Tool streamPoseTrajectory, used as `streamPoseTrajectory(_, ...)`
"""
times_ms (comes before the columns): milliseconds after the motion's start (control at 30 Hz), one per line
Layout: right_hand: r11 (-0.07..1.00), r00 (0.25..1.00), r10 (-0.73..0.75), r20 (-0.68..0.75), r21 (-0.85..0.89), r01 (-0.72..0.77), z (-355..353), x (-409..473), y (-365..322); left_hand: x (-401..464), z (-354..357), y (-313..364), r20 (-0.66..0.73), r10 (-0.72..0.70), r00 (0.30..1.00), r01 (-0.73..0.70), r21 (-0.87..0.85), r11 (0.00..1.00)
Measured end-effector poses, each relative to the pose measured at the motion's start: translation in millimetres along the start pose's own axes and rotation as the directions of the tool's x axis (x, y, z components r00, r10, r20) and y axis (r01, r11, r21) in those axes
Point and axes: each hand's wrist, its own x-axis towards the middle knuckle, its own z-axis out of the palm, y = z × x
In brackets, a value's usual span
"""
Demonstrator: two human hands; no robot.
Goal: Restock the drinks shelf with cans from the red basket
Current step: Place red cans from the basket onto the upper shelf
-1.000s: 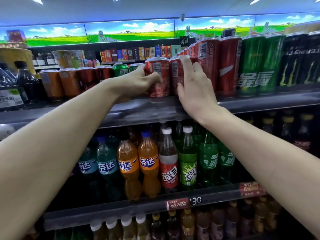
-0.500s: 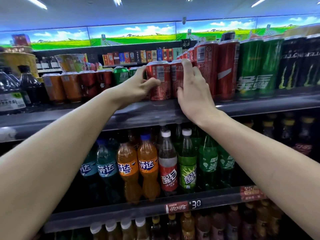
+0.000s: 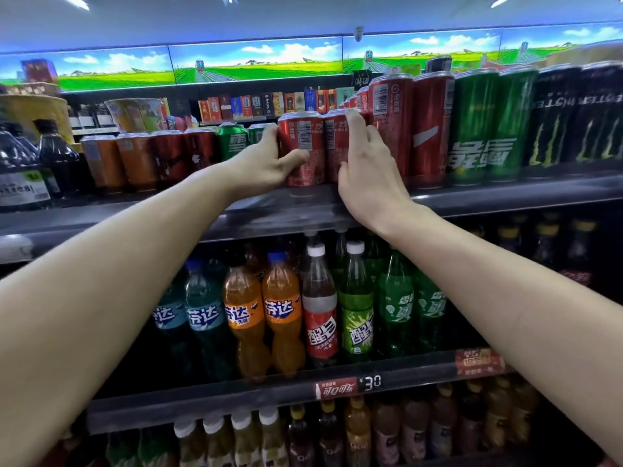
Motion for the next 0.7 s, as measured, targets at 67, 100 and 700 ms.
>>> streamPoseTrajectory(67,0.998,0.999,-0.036,-0.021,0.045,0.037,-3,-7,2,-8,-1,9,-0.059,-0.024,0.998,0.03,0.102,0.994)
streamPoseTrajectory(100,0.996,0.997,-0.056,-0.051,0.065,0.059,-4,-10,3,-13,-3,12,-0.082,-0.02,0.996,0.031,0.141,0.989)
streamPoseTrajectory(700,0.875,0.935,0.127,0.331,0.407,-0.263,97,-258,44,-231,224,-84,-0.052,0.135,0.99,-0.121,0.215,0.969)
